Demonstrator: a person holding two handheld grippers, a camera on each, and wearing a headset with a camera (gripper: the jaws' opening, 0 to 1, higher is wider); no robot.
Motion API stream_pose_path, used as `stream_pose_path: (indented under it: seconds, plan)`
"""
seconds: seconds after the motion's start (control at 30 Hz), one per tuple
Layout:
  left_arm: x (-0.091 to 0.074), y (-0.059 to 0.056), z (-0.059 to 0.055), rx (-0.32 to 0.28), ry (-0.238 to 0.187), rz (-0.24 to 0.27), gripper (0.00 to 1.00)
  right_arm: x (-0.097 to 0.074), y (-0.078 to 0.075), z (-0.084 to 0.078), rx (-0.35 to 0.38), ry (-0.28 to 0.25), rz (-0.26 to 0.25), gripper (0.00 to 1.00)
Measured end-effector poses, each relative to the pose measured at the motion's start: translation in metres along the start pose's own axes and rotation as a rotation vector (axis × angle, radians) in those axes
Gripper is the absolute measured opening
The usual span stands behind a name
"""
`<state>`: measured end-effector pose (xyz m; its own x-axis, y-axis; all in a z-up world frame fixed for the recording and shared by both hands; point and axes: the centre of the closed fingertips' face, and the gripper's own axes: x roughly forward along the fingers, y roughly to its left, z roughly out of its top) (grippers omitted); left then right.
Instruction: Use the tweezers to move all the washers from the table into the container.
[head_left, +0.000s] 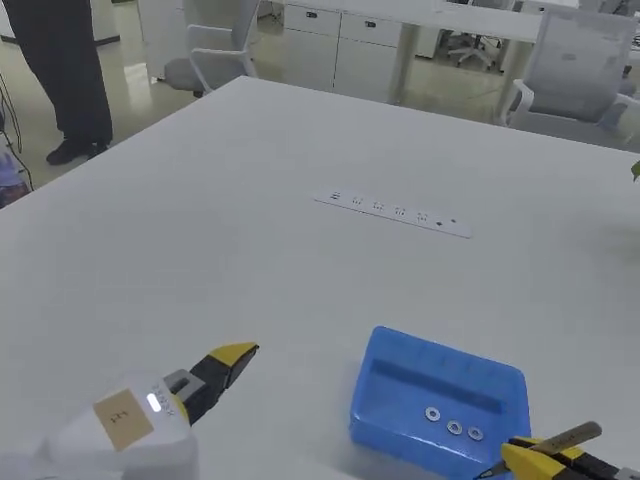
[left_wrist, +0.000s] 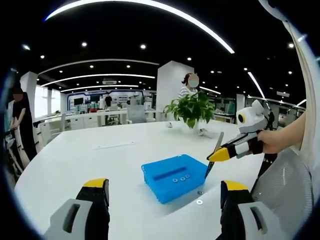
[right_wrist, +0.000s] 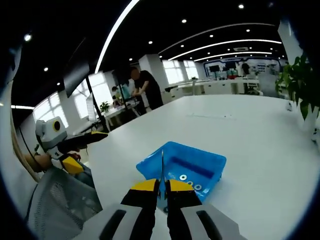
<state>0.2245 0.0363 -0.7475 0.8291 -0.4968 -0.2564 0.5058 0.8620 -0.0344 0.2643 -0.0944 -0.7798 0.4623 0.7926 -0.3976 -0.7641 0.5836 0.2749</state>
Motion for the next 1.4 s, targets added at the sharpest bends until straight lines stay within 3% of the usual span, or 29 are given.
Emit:
stream_pose_path:
  seconds: [0.13, 0.4, 0.6, 0.93, 1.4]
  plan:
    - [0.000, 0.000, 0.000, -0.001, 0.000, 0.000, 0.95, 0.007, 0.005, -0.010, -0.032, 0.033, 0.016, 0.03]
    - [0.000, 0.001, 0.001, -0.007, -0.006, 0.009, 0.97, 0.019, -0.002, -0.029, -0.118, 0.110, 0.018, 0.04]
    - [0.001, 0.001, 0.000, -0.004, 0.000, 0.010, 0.97, 0.025, -0.003, -0.037, -0.142, 0.144, 0.029, 0.04]
    - [0.000, 0.002, -0.001, -0.010, -0.001, 0.015, 0.97, 0.027, -0.002, -0.040, -0.163, 0.167, 0.039, 0.04]
    - [-0.002, 0.004, 0.001, -0.011, -0.009, 0.020, 0.97, 0.028, 0.007, -0.046, -0.272, 0.210, 0.055, 0.03]
